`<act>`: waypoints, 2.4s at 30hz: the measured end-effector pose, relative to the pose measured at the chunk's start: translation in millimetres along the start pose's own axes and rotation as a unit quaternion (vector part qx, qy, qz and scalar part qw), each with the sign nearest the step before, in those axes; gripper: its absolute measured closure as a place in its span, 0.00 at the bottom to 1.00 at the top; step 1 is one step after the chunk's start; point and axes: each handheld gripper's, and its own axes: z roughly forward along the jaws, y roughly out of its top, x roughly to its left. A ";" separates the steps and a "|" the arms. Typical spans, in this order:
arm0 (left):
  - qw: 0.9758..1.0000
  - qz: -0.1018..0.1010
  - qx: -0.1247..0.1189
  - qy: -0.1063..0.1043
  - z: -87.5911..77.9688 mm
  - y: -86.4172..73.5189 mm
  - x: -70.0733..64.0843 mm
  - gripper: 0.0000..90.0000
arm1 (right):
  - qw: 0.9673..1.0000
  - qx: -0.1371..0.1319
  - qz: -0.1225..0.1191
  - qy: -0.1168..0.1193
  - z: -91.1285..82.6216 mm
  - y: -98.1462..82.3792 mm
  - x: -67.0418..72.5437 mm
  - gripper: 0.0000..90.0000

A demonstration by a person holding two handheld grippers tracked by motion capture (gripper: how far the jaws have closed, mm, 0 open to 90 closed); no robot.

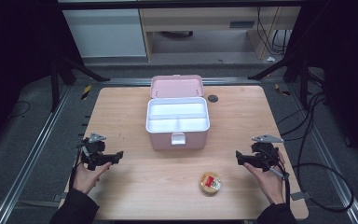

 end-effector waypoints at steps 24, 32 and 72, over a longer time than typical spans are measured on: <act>0.999 0.049 0.012 0.002 -17.5 3.8 -27.7 0.21 | 0.995 0.045 -0.061 0.068 -28.2 7.0 73.4 0.15; 0.998 0.053 0.023 0.009 -13.9 2.4 -25.9 0.21 | 0.991 0.069 -0.076 0.081 -24.5 2.3 92.3 0.16; 0.997 0.066 0.041 0.004 -6.0 -0.1 -31.3 0.21 | 0.971 0.190 -0.099 0.104 13.6 -18.6 108.4 0.23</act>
